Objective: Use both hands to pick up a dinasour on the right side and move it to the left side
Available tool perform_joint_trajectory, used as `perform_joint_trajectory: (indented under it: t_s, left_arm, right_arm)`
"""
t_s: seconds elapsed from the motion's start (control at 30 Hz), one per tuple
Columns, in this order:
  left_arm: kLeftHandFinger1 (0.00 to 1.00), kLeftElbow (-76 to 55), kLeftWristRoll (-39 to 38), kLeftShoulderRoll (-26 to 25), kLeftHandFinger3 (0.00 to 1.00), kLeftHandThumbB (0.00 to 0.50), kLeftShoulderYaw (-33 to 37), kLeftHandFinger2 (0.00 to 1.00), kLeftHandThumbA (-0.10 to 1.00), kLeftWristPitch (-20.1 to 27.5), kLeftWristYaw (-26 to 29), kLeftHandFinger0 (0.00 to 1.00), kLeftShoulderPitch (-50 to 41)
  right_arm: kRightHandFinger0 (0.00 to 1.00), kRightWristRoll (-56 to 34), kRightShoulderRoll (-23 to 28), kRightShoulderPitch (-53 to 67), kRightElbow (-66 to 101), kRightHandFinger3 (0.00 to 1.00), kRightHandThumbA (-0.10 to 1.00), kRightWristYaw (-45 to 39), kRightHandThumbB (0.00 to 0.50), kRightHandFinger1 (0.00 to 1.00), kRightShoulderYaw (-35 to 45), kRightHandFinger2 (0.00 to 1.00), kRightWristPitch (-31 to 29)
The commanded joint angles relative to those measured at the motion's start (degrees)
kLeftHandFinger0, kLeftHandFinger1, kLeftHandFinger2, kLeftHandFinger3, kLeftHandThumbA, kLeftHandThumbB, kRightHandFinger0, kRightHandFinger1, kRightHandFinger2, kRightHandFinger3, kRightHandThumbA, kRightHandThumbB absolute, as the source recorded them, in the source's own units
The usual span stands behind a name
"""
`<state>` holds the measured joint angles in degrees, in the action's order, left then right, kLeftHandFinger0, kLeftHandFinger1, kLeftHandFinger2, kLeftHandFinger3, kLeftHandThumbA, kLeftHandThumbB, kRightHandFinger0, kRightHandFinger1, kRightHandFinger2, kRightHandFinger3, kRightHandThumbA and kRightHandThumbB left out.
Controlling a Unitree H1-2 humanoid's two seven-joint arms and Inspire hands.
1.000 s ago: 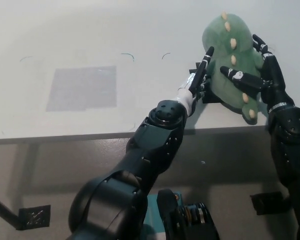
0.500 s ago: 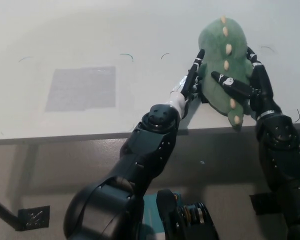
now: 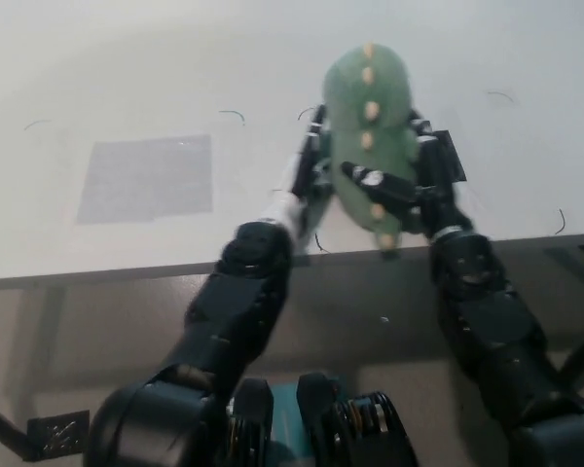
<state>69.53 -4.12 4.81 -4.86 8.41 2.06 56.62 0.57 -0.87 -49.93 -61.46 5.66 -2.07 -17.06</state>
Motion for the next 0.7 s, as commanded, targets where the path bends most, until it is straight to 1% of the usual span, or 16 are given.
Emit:
perform_joint_trajectory:
  t_s: [0.0,0.07,0.1,0.13,0.17,0.23,0.3,0.37,0.4,0.43,0.47,0.5,0.57,0.6,0.63,0.67]
  left_arm:
    - [1.00,-2.2,-1.8,-1.0,1.00,0.246,-1.6,1.00,1.00,0.1,-0.1,1.00,-1.7]
    - [1.00,-4.9,-2.7,-1.8,1.00,0.201,-2.5,1.00,1.00,0.8,-0.8,1.00,-3.3]
    - [1.00,-5.7,-2.7,-1.9,1.00,0.204,-2.6,1.00,1.00,0.8,-0.9,1.00,-3.7]
    - [1.00,-7.1,-3.1,-2.5,1.00,0.216,-2.9,1.00,1.00,0.9,-1.8,1.00,-4.4]
    - [1.00,-8.2,-3.4,-2.6,1.00,0.229,-3.2,1.00,1.00,0.6,-1.6,1.00,-4.9]
    - [1.00,-11.1,-3.0,-3.4,1.00,0.225,-3.1,1.00,1.00,1.7,-1.3,1.00,-6.6]
    - [1.00,-13.4,-3.3,-3.6,1.00,0.228,-3.2,1.00,1.00,0.5,-1.2,1.00,-7.8]
    - [1.00,-17.4,-3.5,-4.4,1.00,0.181,-3.1,1.00,1.00,0.3,-2.2,1.00,-10.3]
    - [1.00,-18.7,-3.2,-4.6,1.00,0.167,-2.9,1.00,1.00,0.8,-2.0,1.00,-11.2]
    - [1.00,-19.3,-3.3,-4.5,1.00,0.165,-2.9,1.00,1.00,0.7,-1.9,1.00,-11.5]
    - [1.00,-21.0,-3.5,-5.2,1.00,0.127,-2.9,1.00,1.00,1.8,-2.6,1.00,-13.0]
    - [1.00,-22.3,-3.8,-5.5,1.00,0.126,-3.0,1.00,1.00,1.9,-3.1,1.00,-13.9]
    - [1.00,-22.7,-3.1,-5.9,1.00,0.136,-2.6,1.00,1.00,3.6,-2.9,1.00,-14.6]
    - [1.00,-22.7,-3.2,-5.8,1.00,0.138,-2.5,1.00,1.00,3.8,-3.0,1.00,-14.7]
    - [1.00,-23.7,-3.4,-6.0,1.00,0.161,-2.6,1.00,1.00,3.4,-3.1,1.00,-15.2]
    - [1.00,-24.5,-3.7,-6.3,1.00,0.156,-2.6,1.00,1.00,3.2,-3.6,1.00,-15.6]
  right_arm:
    - [1.00,2.4,-6.4,-3.0,-2.6,1.00,1.00,-0.9,0.095,1.00,-2.9,1.00,0.7]
    - [1.00,3.8,-7.8,-3.4,-2.7,1.00,1.00,0.1,0.079,1.00,-4.4,1.00,0.3]
    - [1.00,3.6,-8.0,-3.4,-2.7,1.00,1.00,0.1,0.070,1.00,-4.5,1.00,0.0]
    - [1.00,3.4,-8.7,-3.5,-2.8,1.00,1.00,0.0,0.052,1.00,-4.7,1.00,-1.3]
    - [1.00,3.3,-9.1,-3.6,-3.0,1.00,1.00,-0.1,0.062,1.00,-4.9,1.00,-1.2]
    - [1.00,3.5,-10.1,-3.8,-2.8,1.00,1.00,0.2,0.064,1.00,-5.4,1.00,0.1]
    - [1.00,3.8,-10.5,-4.0,-3.1,1.00,1.00,0.2,0.064,1.00,-6.1,1.00,-0.2]
    - [1.00,3.4,-11.6,-4.2,-3.5,1.00,1.00,0.0,0.051,1.00,-6.1,1.00,-0.6]
    - [1.00,3.8,-11.9,-4.2,-3.5,1.00,1.00,0.2,0.051,1.00,-6.5,1.00,-0.7]
    - [1.00,3.8,-11.9,-4.2,-3.5,1.00,1.00,0.2,0.051,1.00,-6.7,1.00,-0.7]
    - [1.00,4.8,-12.4,-4.2,-3.3,1.00,1.00,0.5,0.029,1.00,-7.8,1.00,-0.6]
    - [1.00,5.2,-12.8,-4.3,-3.5,1.00,1.00,0.3,0.026,1.00,-8.4,1.00,-1.0]
    - [1.00,5.1,-13.0,-4.0,-2.7,1.00,1.00,0.1,0.002,1.00,-8.8,1.00,-0.4]
    - [1.00,5.2,-12.8,-3.9,-2.4,1.00,1.00,0.3,0.000,1.00,-8.9,1.00,-0.3]
    - [1.00,5.3,-13.1,-3.9,-2.4,1.00,1.00,0.3,0.000,1.00,-9.2,1.00,-0.2]
    - [1.00,5.3,-13.3,-4.0,-2.4,1.00,1.00,0.3,0.002,1.00,-9.3,1.00,0.0]
